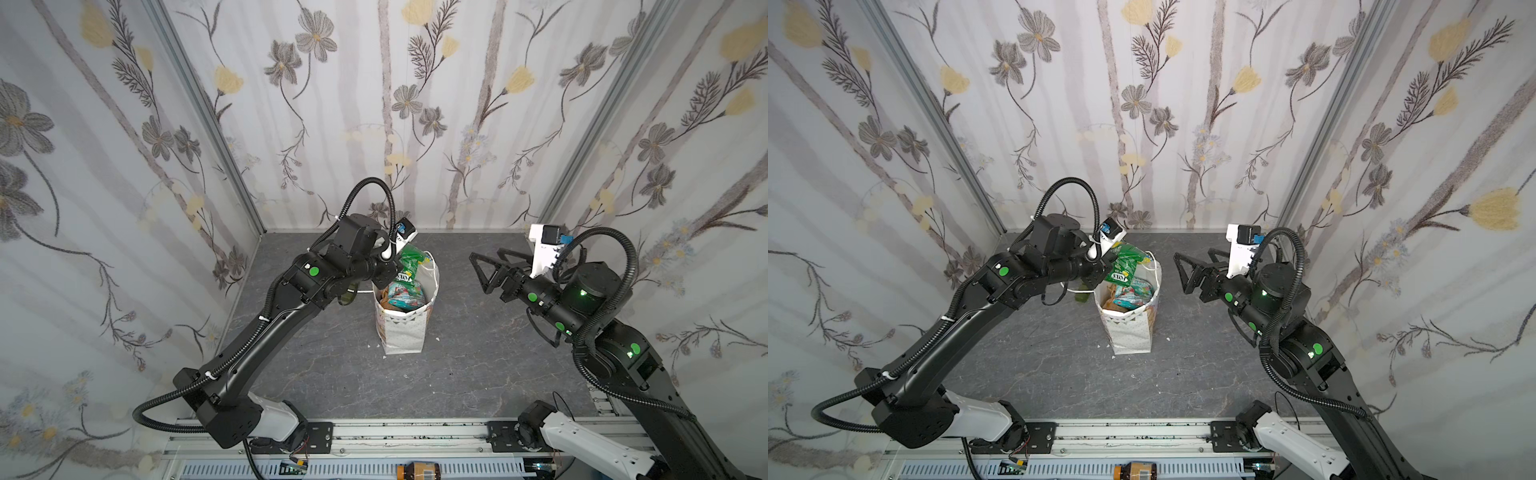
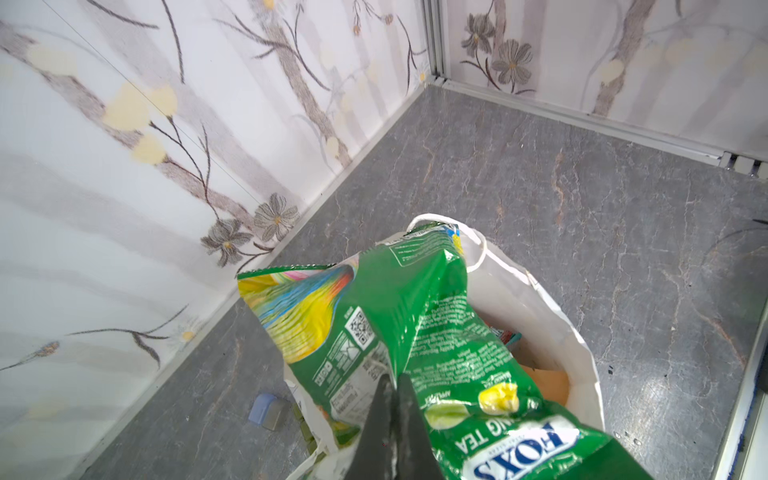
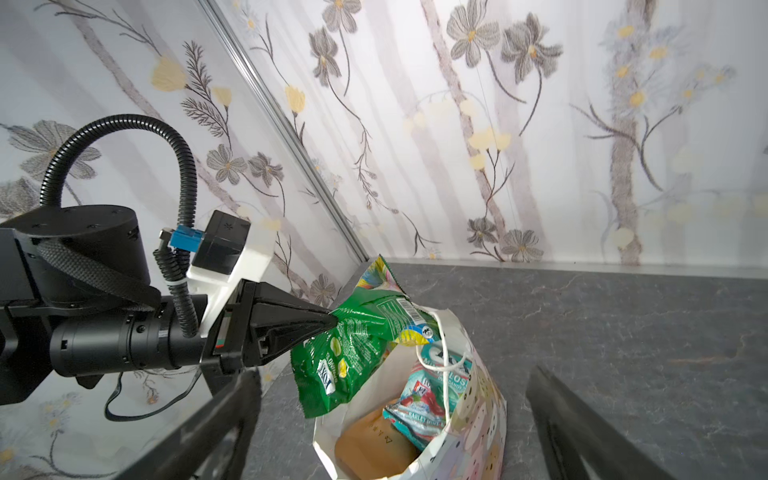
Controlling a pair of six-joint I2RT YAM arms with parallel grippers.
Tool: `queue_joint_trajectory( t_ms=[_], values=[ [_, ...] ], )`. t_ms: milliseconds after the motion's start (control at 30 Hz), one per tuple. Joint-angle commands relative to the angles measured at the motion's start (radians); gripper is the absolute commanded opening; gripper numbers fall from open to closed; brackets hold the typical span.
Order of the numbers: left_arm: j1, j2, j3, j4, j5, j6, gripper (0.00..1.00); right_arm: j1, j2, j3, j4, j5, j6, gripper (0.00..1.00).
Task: Take the snacks out of the paper bag
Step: 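Lift the green pack out with left gripper while right releases rim, then grasp the green snack pack with the right gripper from the left gripper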
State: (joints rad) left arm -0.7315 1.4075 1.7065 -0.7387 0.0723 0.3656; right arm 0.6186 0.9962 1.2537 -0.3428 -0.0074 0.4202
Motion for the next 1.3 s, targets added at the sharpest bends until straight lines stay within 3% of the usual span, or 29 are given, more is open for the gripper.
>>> queue_joint_trajectory(
  t_ms=[0, 200, 433, 667, 900, 1033, 1267],
  values=[
    [0.000, -0.035, 0.026, 0.094, 0.038, 0.019, 0.00, 0.000, -0.025, -0.034, 0.160, -0.007, -0.182, 1.00],
    [-0.015, -0.110, 0.034, 0.086, 0.095, 0.035, 0.00, 0.002, -0.060, -0.091, 0.286, -0.088, -0.474, 0.98],
    [-0.043, -0.143, 0.069, 0.038, 0.139, 0.083, 0.00, 0.028, -0.045, -0.100, 0.276, -0.329, -0.850, 0.97],
    [-0.075, -0.138, 0.093, 0.033, 0.153, 0.093, 0.00, 0.077, 0.029, -0.077, 0.166, -0.300, -1.218, 0.92],
    [-0.099, -0.125, 0.096, 0.038, 0.159, 0.095, 0.00, 0.098, 0.137, -0.054, 0.180, -0.152, -1.353, 0.84],
    [-0.107, -0.113, 0.102, 0.043, 0.161, 0.095, 0.00, 0.108, 0.187, -0.053, 0.222, -0.159, -1.361, 0.64],
    [-0.112, -0.108, 0.100, 0.051, 0.160, 0.095, 0.00, 0.114, 0.220, -0.051, 0.235, -0.195, -1.353, 0.41]
  ],
)
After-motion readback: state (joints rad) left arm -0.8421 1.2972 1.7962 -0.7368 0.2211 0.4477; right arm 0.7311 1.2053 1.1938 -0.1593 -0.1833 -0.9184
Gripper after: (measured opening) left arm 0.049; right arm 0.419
